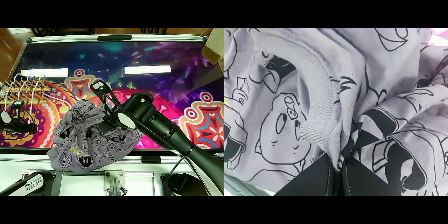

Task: Fold the shirts.

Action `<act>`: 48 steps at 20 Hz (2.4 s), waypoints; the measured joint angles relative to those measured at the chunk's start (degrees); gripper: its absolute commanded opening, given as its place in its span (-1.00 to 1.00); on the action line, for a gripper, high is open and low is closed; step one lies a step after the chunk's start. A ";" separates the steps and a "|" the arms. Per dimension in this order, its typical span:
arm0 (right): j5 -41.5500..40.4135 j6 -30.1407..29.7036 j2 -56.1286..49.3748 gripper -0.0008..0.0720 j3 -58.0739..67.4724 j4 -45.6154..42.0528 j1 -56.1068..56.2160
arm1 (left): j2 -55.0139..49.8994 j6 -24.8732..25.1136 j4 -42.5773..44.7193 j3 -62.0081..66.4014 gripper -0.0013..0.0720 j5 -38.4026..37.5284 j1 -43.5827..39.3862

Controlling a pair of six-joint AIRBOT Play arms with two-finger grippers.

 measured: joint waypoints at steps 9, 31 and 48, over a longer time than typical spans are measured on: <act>0.44 0.00 0.02 -0.72 0.00 1.29 0.00 | -3.58 1.01 -2.19 0.00 -0.66 0.98 0.94; 0.92 6.71 2.91 -0.72 0.17 -8.15 -2.56 | 23.69 4.11 -4.63 5.27 -0.80 -6.58 -21.62; -2.14 15.61 -0.02 -0.72 0.17 -11.45 -14.97 | 36.57 -3.93 -1.99 2.16 -0.80 -41.57 -64.46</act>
